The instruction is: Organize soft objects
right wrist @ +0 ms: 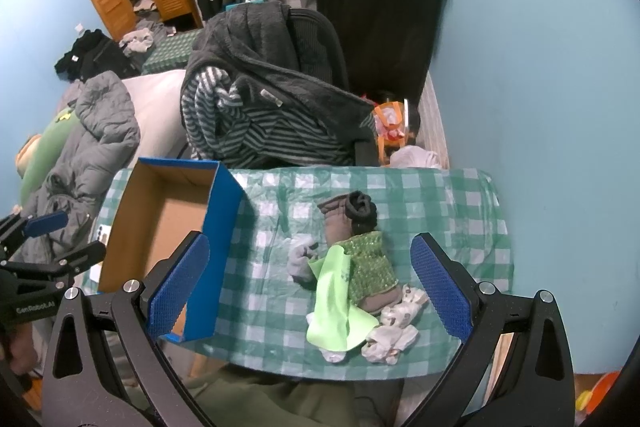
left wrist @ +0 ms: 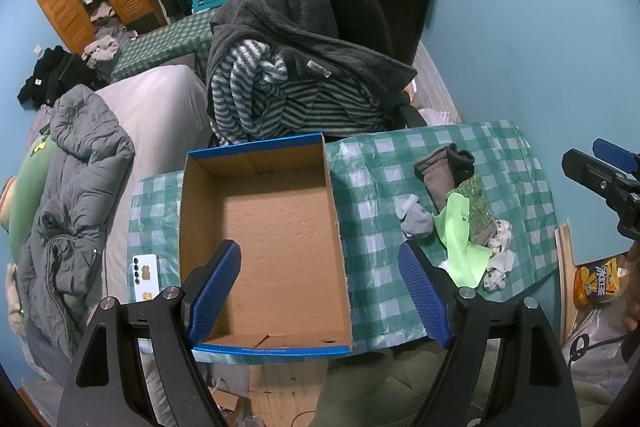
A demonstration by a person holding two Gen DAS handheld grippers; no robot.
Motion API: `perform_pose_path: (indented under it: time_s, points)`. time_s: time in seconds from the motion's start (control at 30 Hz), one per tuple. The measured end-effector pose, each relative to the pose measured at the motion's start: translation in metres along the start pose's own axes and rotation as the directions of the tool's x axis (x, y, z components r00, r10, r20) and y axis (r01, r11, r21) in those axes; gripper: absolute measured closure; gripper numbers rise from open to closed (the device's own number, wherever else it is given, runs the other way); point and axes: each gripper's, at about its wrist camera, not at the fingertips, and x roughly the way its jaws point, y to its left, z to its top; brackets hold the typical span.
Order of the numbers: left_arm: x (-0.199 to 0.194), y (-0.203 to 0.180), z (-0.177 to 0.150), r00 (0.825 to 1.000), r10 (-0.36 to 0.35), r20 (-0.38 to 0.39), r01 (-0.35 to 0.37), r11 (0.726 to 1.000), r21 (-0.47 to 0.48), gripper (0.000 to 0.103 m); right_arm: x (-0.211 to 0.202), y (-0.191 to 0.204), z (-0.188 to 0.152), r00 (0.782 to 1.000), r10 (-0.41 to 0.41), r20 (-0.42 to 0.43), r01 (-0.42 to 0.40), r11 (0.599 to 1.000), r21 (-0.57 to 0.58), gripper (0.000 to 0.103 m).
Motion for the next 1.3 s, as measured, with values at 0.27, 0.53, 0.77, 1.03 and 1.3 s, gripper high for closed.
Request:
perform_pose_path:
  time_s: [0.27,0.53,0.77,1.03,1.3]
  points:
    - [0.000,0.002,-0.001,1.000,-0.001,0.003,0.001,1.000,0.000,0.021,0.001,0.000,0.002,1.000,0.002,-0.003,-0.002,1.000,0.001,0.003]
    - [0.000,0.000,0.000,1.000,-0.001,0.001,0.001,1.000,-0.001,0.021,0.001,0.000,0.004,1.000,0.003,-0.003,-0.003,1.000,0.001,0.003]
    - [0.000,0.001,0.001,1.000,0.000,0.000,0.000,1.000,0.000,0.021,0.002,-0.001,0.004,1.000,0.003,-0.004,-0.003,1.000,-0.001,0.003]
    - [0.000,-0.001,0.001,1.000,0.005,-0.003,-0.005,1.000,-0.003,0.021,0.004,0.000,0.008,1.000,0.005,-0.005,-0.005,1.000,0.000,0.003]
    - [-0.002,0.001,0.002,1.000,0.011,-0.002,-0.011,1.000,-0.005,0.021,0.004,-0.003,-0.001,1.000,0.006,-0.006,-0.006,1.000,-0.002,0.003]
